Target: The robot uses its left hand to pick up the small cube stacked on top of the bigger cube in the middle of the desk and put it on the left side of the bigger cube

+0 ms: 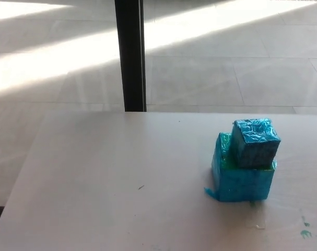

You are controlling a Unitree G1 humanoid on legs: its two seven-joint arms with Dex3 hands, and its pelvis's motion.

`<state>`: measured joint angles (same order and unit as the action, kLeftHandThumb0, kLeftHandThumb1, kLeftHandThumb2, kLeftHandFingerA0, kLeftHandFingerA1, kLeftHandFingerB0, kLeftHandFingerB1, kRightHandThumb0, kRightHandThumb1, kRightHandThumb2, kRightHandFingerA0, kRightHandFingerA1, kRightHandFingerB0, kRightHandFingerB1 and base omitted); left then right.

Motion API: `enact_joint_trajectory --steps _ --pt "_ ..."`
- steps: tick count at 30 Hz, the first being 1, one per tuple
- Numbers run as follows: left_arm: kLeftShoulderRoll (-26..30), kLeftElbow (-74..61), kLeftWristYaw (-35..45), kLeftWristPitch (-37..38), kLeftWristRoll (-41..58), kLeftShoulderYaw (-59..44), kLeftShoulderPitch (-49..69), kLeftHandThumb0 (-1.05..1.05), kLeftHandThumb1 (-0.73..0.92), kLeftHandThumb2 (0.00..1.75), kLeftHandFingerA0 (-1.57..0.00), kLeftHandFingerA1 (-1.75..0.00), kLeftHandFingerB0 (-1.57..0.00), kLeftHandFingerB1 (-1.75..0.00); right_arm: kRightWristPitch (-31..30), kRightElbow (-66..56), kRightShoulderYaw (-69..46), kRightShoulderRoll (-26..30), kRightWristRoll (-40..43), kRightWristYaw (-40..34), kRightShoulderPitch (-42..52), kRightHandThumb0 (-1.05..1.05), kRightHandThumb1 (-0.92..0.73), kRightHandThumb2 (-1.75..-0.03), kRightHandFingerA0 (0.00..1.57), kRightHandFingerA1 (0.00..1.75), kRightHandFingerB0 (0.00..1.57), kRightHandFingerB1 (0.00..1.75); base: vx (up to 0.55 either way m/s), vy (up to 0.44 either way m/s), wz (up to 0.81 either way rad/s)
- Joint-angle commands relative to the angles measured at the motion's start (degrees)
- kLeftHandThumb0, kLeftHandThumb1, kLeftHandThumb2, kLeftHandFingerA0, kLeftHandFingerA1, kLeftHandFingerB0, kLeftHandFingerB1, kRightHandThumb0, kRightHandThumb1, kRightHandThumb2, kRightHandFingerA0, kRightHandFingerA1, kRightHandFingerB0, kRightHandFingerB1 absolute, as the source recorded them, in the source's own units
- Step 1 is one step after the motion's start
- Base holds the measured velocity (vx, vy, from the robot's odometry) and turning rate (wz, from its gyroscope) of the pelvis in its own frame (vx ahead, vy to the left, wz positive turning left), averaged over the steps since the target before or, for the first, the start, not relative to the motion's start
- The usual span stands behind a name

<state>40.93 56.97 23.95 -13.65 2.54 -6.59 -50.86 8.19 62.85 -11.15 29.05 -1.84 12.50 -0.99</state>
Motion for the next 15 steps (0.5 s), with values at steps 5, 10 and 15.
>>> enact_joint_trajectory --steps 5,10,15 --pt "-4.3 0.2 3.8 2.2 -6.9 11.3 -14.0 -0.87 0.74 0.66 -0.09 -0.37 -0.15 -0.29 0.1 0.3 0.3 1.2 0.2 0.5 -0.5 -0.47 -0.7 -0.61 0.54 0.54 0.44 0.38 0.0 0.0 0.0" --pt "-10.5 -7.3 4.1 -1.5 -6.5 13.9 -17.0 -0.79 0.75 0.63 -0.14 -0.48 -0.25 -0.36 -0.3 -0.2 0.2 1.0 0.3 0.2 -0.4 -0.51 -0.55 -0.91 0.51 0.65 0.38 0.53 0.0 0.0 0.0" --pt "-16.9 -11.4 1.9 -6.2 -7.5 15.9 -18.5 -0.81 0.67 0.61 -0.31 -0.4 -0.32 -0.32 0.6 -0.9 -0.1 1.2 0.5 0.2 0.8 -0.5 -0.55 -0.91 0.52 0.66 0.39 0.53 0.0 0.0 0.0"
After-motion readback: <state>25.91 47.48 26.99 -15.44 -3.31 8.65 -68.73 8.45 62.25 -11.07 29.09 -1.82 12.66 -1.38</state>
